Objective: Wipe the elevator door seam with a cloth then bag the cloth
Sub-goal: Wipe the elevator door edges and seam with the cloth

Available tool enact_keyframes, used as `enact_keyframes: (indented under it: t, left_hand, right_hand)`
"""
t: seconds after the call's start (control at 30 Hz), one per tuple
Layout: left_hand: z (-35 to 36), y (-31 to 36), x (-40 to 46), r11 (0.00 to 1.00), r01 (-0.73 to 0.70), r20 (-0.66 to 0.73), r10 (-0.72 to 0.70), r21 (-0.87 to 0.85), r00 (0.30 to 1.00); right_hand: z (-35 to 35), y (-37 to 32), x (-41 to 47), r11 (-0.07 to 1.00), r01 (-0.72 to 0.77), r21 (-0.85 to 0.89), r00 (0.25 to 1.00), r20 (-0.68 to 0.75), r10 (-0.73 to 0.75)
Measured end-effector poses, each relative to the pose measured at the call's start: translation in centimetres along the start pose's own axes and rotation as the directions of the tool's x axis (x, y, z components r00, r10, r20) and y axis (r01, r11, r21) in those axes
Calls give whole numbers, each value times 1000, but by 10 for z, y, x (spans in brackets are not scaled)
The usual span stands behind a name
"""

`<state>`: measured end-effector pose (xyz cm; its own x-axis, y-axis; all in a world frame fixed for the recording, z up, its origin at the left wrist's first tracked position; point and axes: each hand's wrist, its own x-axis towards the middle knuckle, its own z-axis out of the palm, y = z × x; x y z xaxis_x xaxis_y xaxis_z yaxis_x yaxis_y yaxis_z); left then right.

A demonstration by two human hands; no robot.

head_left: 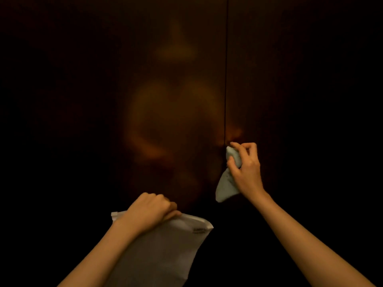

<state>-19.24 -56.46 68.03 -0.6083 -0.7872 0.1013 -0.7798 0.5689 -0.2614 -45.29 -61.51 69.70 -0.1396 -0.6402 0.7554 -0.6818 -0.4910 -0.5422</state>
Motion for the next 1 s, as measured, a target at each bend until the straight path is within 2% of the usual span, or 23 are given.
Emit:
enact_keyframes:
  t: [0.23, 0.4, 0.53, 0.63, 0.73, 0.87, 1.0]
  left_hand:
    - [-10, 1, 16, 999, 40, 31, -39, -17, 999]
    - [-11, 0, 19, 998, 59, 43, -60, 7, 997]
    - [-11, 1, 25, 998, 41, 54, -43, 37, 998]
    - [-9, 3, 28, 999, 41, 75, -43, 33, 996]
    - [-11, 3, 32, 999, 42, 81, -43, 18, 996]
    - [-13, -2, 34, 999, 54, 56, -54, 9, 997]
    - [-17, -3, 36, 999, 47, -64, -48, -19, 997]
  right_hand:
    - [11, 17, 5, 971, 237, -34, 971, -10, -238]
    - [12, 28, -9, 920, 369, -130, 928, 95, -359]
    - [13, 33, -15, 923, 369, -109, 928, 100, -359]
    - [21, 38, -28, 916, 380, -128, 915, 198, -352]
    - [29, 42, -33, 889, 403, -217, 896, 293, -334]
    - [28, 28, -4, 873, 396, -284, 912, 236, -337]
    - [26, 15, 17, 866, 402, -298, 916, 149, -373]
